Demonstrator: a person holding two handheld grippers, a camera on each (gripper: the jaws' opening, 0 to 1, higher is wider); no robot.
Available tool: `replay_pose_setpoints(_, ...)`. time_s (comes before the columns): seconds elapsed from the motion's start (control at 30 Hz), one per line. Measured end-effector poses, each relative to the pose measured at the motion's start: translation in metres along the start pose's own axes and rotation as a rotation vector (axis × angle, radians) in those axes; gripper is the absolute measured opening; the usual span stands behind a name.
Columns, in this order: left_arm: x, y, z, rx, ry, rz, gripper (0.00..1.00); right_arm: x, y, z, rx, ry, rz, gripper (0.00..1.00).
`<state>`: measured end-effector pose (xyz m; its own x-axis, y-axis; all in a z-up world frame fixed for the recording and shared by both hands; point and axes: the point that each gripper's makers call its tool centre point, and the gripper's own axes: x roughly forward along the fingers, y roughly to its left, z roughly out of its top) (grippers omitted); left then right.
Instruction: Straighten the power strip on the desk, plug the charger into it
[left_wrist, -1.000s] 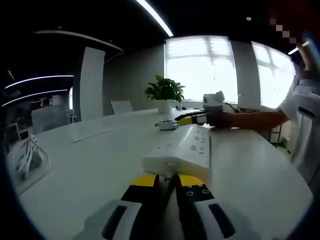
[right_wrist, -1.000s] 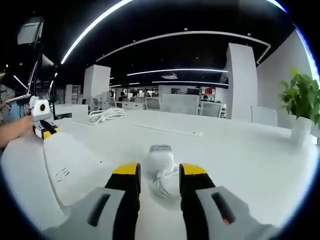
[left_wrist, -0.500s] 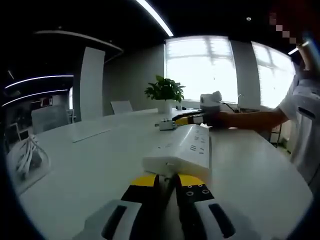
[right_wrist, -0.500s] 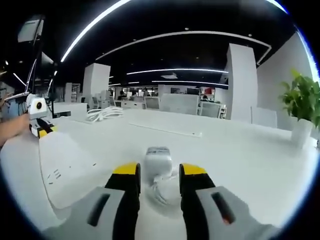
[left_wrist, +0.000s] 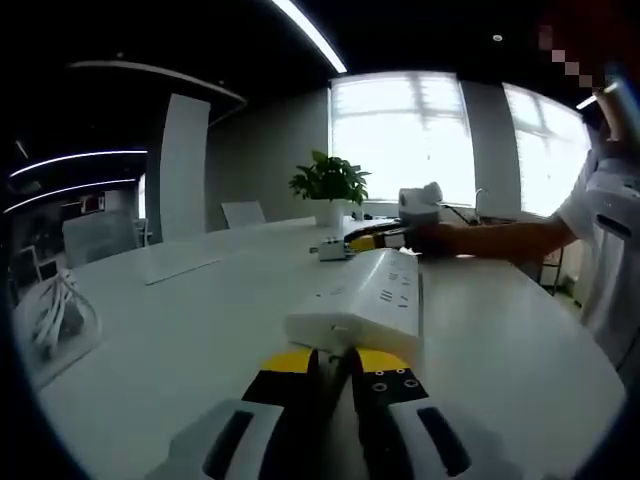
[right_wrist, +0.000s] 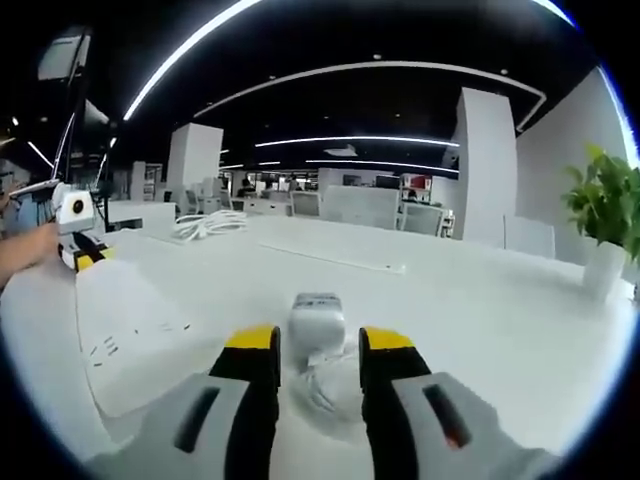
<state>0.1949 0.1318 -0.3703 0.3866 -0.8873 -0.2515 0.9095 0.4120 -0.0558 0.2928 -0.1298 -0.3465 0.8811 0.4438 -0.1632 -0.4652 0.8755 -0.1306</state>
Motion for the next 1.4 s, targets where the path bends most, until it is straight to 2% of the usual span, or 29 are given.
replay_pose_setpoints(0.9,0.0,0.0,0.0,0.0,0.0,0.0,0.17,0.012,0.002,-0.002,-0.03,0.019,0.004,0.32)
replay_pose_setpoints(1.4,0.0,0.0,0.0,-0.001,0.0,0.0,0.17,0.016,-0.003,-0.003,-0.04,0.029,-0.021,0.32)
